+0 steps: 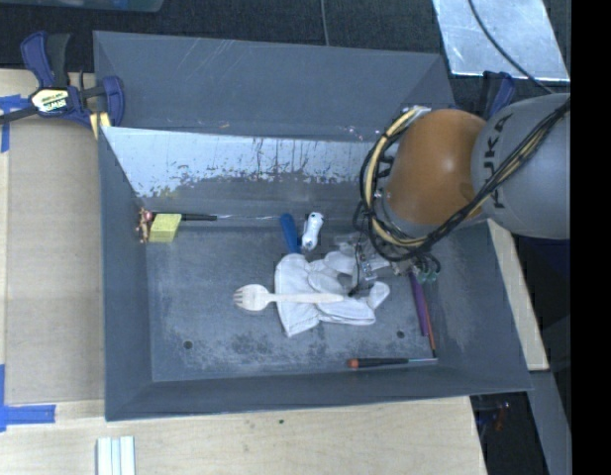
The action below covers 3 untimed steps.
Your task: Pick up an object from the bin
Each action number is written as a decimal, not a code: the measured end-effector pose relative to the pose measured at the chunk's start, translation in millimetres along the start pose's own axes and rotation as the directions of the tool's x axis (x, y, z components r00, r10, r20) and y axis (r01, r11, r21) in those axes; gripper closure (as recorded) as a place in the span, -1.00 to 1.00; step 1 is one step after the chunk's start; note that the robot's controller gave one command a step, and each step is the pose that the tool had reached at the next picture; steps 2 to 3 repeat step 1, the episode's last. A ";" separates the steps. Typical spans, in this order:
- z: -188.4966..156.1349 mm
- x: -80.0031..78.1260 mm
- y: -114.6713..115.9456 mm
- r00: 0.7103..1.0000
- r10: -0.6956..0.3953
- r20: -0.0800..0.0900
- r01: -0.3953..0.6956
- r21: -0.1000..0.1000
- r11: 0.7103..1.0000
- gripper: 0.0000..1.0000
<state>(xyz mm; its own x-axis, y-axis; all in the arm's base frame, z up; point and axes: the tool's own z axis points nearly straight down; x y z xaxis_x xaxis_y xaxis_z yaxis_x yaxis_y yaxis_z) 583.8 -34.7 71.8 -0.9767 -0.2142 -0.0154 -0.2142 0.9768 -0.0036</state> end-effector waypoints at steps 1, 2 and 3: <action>-0.3 0.1 0.1 1.000 0.000 0.000 0.000 0.000 1.000 1.00; -0.3 0.1 0.1 1.000 0.000 0.000 0.000 0.000 1.000 1.00; -0.3 0.1 0.1 1.000 0.000 0.000 0.000 0.000 1.000 1.00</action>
Offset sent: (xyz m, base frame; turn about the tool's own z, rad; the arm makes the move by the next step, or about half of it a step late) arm -0.0091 0.0199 0.0907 -0.0036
